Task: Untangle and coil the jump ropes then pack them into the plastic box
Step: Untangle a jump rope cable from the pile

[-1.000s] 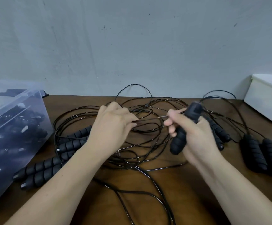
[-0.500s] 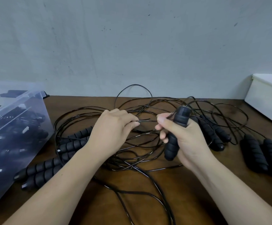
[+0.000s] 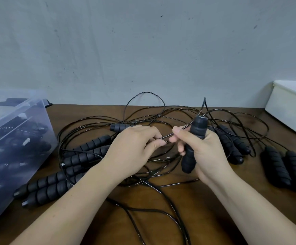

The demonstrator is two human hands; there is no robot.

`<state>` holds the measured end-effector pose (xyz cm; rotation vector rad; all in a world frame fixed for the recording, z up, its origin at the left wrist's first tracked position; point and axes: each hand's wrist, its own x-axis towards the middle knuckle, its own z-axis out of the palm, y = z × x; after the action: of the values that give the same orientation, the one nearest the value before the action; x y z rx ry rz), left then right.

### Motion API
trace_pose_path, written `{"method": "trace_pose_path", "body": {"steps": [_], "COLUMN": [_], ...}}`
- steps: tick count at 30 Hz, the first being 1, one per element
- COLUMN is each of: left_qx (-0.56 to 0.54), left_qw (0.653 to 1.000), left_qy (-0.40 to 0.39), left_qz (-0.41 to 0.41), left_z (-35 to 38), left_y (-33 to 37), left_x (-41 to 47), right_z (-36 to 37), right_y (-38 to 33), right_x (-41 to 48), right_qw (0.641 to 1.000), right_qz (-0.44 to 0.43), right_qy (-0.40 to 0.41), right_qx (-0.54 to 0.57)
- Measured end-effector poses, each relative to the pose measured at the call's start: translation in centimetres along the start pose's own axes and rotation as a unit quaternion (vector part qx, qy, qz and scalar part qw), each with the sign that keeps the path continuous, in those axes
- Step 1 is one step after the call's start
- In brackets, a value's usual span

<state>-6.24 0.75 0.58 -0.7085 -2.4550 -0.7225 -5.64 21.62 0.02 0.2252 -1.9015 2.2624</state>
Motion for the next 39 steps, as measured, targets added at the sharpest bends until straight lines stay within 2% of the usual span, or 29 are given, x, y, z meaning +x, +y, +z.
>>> {"method": "trace_pose_path", "body": {"steps": [6,10,14,22,26,33,39], "left_qx": [0.067,0.132,0.128,0.131,0.136,0.119,0.114], "left_qw": [0.997,0.991,0.991,0.989,0.989,0.993,0.993], "left_qy": [-0.023,-0.002,0.016,0.008,0.007,0.012,-0.008], "left_qz": [0.004,-0.019,-0.020,0.062,0.064,0.023,-0.009], "left_z": [-1.0,-1.9,-2.0,0.2,0.4,-0.7,-1.6], "left_y": [-1.3,-2.8,-2.9,-0.6,-0.8,-1.2,-2.0], "left_x": [0.4,0.4,0.6,0.1,0.1,0.5,0.5], "right_z": [-1.0,-2.5,-2.5,0.4,0.3,-1.1,-2.0], "right_y": [-1.0,-2.2,-2.1,0.0,0.2,-1.3,-2.0], "right_x": [0.7,1.7,1.8,0.1,-0.2,0.7,1.2], "right_qw": [0.998,0.991,0.989,0.998,0.999,0.997,0.994], "right_qz": [-0.017,-0.011,-0.002,0.036,0.030,-0.010,-0.030], "right_qy": [0.032,0.073,0.076,-0.007,-0.028,0.043,0.063], "right_qx": [0.058,0.112,0.125,0.053,0.012,0.070,0.085]}}
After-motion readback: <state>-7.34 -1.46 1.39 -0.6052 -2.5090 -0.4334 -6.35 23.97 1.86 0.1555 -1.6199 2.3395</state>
